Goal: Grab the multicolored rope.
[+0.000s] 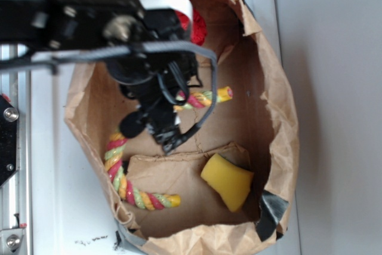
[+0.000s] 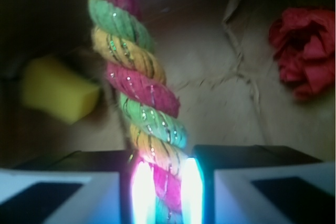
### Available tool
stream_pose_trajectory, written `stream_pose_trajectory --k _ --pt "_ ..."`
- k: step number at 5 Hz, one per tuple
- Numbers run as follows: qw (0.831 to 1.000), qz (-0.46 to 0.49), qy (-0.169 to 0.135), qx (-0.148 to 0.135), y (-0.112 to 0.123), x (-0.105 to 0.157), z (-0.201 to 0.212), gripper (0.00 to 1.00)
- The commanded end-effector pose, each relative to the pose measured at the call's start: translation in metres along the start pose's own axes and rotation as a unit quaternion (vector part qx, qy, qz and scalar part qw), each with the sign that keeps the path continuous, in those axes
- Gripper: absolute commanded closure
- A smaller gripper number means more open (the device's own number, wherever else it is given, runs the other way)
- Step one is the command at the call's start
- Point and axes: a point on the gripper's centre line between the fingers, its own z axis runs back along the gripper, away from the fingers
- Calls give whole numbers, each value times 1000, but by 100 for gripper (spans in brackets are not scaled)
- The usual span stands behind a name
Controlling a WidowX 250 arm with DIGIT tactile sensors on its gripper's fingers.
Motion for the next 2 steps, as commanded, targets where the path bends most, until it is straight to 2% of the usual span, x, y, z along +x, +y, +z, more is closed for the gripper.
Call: stream_pose_trajectory --k 1,2 --pt "999 -40 -1 3 -8 34 48 100" --pt "999 -35 6 28 -13 45 68 100"
